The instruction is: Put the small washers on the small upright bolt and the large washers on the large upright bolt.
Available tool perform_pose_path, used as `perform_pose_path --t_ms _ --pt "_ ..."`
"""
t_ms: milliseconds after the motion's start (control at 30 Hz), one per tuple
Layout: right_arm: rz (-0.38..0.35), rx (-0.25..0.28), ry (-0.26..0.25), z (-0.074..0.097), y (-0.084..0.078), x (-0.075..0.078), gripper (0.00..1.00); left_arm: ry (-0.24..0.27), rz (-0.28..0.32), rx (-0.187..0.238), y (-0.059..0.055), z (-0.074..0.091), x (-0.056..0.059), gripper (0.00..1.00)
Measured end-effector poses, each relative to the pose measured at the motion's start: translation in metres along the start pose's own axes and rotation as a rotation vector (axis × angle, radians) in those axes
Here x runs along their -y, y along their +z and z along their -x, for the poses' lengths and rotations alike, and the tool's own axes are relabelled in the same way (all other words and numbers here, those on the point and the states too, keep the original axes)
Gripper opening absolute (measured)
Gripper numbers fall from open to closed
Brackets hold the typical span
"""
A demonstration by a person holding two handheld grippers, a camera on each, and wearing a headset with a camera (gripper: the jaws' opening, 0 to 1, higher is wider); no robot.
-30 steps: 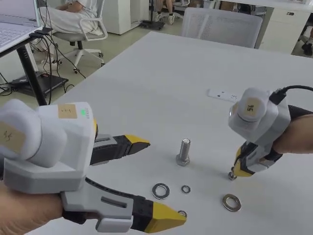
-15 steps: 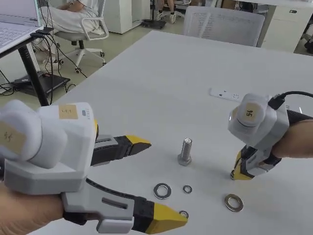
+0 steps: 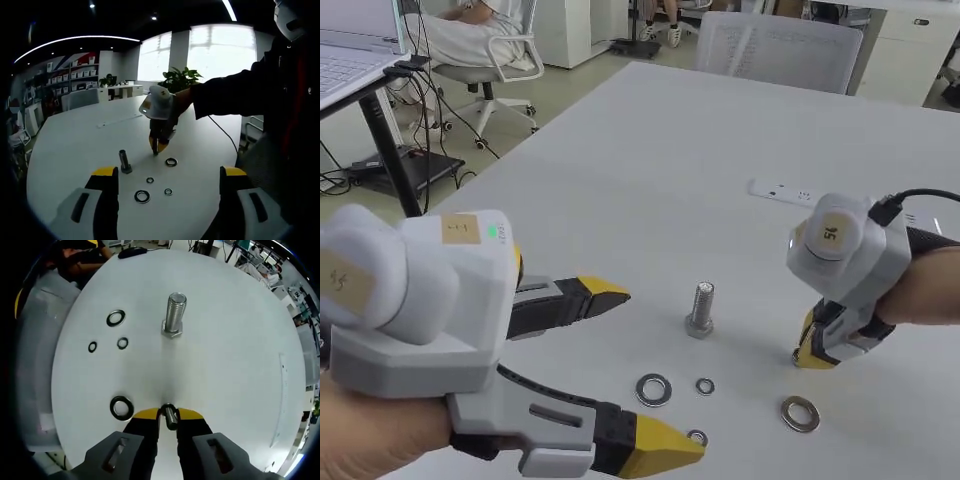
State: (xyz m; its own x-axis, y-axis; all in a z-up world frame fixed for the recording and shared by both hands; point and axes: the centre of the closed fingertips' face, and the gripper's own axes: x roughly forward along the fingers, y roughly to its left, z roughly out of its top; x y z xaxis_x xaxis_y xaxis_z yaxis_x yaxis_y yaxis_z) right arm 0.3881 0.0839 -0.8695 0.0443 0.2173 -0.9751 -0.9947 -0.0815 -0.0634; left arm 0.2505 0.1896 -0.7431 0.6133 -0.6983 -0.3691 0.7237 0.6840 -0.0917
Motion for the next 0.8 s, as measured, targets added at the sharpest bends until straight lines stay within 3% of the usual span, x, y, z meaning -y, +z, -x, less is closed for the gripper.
perform_pose_path --t_ms 800 --pt "-0.024 0.016 0.004 0.0003 -0.0005 -0.0036 0.22 -0.002 0.0 0.0 -0.0019 0.0007 -0.0002 0.83"
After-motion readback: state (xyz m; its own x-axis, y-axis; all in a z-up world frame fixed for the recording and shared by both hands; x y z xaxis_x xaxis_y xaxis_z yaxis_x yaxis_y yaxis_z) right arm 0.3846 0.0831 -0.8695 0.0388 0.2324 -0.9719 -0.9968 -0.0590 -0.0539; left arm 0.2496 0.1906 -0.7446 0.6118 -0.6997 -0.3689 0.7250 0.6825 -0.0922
